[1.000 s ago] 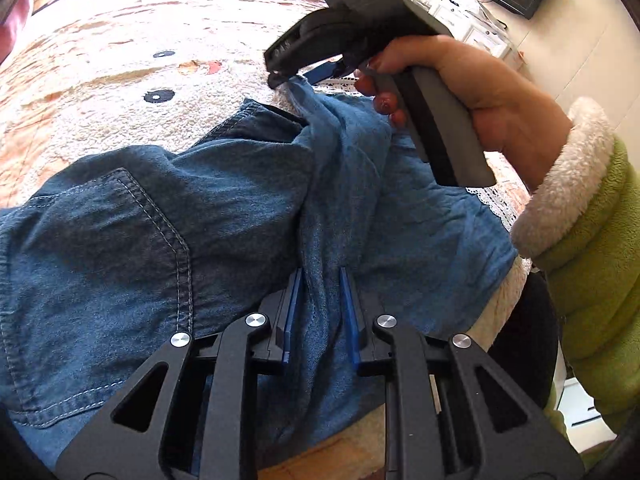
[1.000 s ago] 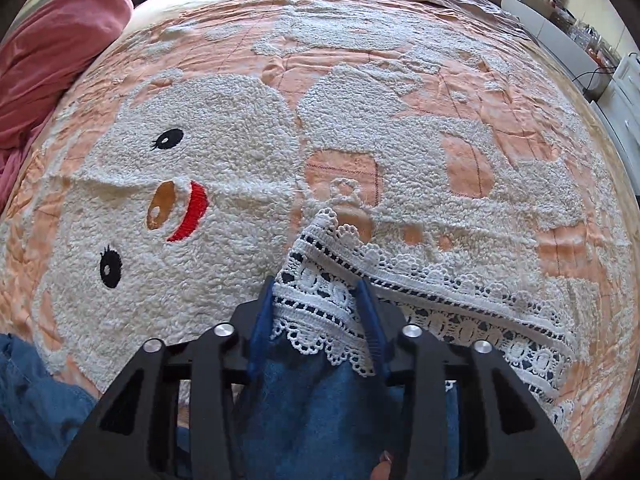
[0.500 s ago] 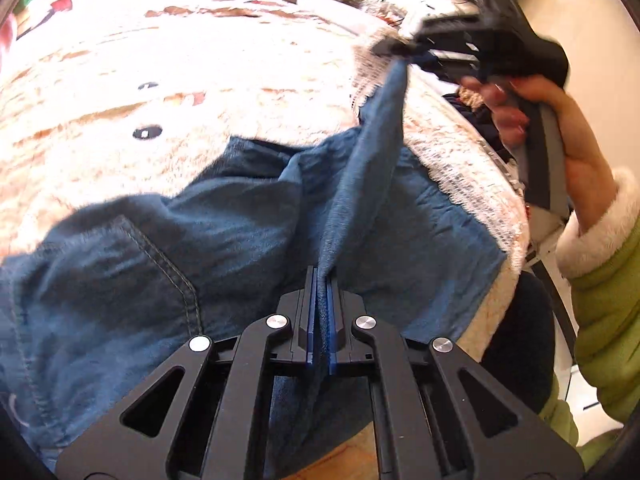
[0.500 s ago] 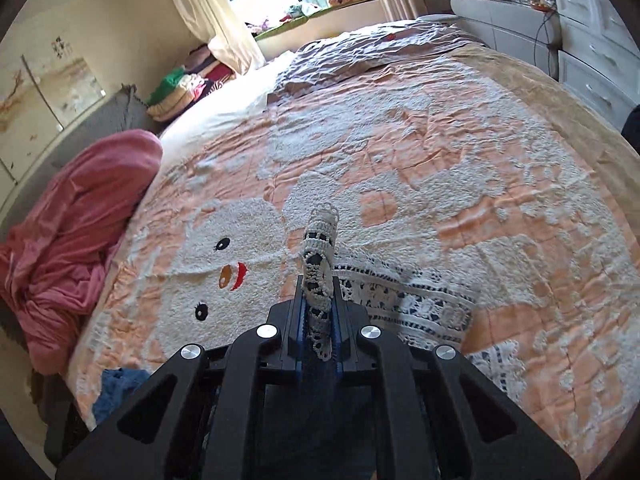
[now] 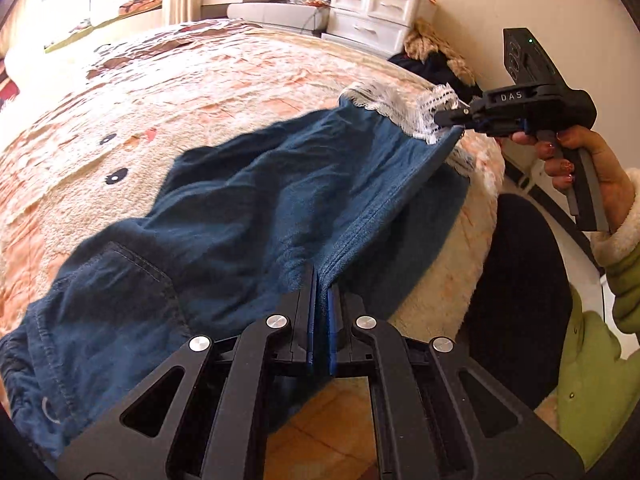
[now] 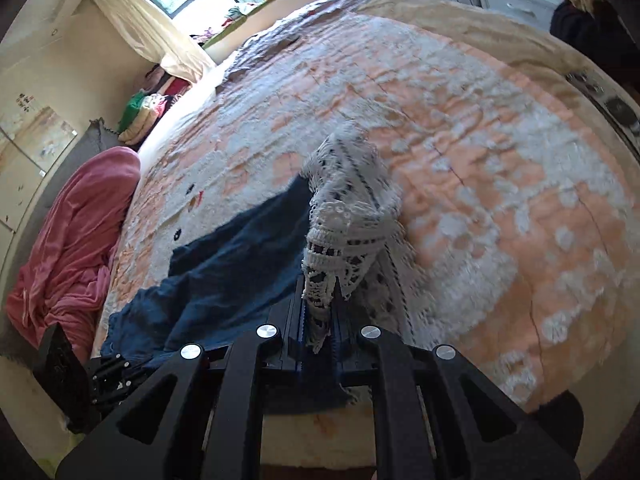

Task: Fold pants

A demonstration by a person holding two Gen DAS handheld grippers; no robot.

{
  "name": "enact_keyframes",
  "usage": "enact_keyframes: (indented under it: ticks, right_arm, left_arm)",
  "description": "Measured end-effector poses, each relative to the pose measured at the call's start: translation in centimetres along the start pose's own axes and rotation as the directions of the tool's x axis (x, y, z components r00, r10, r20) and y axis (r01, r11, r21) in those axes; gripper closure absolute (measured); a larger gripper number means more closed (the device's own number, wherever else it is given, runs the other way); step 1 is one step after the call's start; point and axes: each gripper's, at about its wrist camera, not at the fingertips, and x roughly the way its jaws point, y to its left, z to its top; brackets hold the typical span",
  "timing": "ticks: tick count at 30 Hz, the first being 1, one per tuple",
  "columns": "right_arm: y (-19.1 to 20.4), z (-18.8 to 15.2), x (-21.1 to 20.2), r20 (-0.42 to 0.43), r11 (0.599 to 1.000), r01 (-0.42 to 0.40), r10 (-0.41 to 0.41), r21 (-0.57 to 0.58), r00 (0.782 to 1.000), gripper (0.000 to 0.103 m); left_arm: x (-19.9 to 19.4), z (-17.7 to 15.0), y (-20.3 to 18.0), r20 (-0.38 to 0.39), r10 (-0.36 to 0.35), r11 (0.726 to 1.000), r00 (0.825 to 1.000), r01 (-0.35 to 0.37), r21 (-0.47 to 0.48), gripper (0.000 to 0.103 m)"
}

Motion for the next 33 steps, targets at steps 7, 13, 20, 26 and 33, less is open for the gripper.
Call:
enact_keyframes:
  ticks: [7,13,20,26,33]
  right_arm:
    - [-2.0,-3.1,0.2,-0.043,0.998,-0.002,0.005,0.055,0.999,0.093]
    - [-2.8,-3.4,-0.8,-0.063,0.999,-0.015,0.018,0.049,0.998,0.081]
    - [-3.1,-2.7,-4.4,0.045,0.998,0.063,-0.061,-0.025,0.997,0.071]
    - [-1.8,-2.5,-2.7,0.014,0.994,0.055,-0.054,-0.094,0.998,0.094]
    - [-3.2,-3.2,-0.7,-0.031,0.98,0.163,-0.168,-0.116,0.985,0.094]
  left_arm:
    - [0.0,-0.8,-1.0,-0.007,0.021,0.999,1.0,-0.021,0.032,0.103]
    - [0.5,-1.4,-1.2,-0.026,0.044,0.998,0.999,-0.043,0.043,0.101]
    - [-0.7,-1.2,-1.0,-0.001,0.067,0.997,0.998,-0.067,0.045,0.099]
    - [-1.5,-1.6,-0.6,-0.01,0.106,0.993,0.994,-0.105,0.049,0.102]
    - [0.2,-2.9,-1.0,-0.064,0.096,0.994,0.993,-0.093,0.055,0.1]
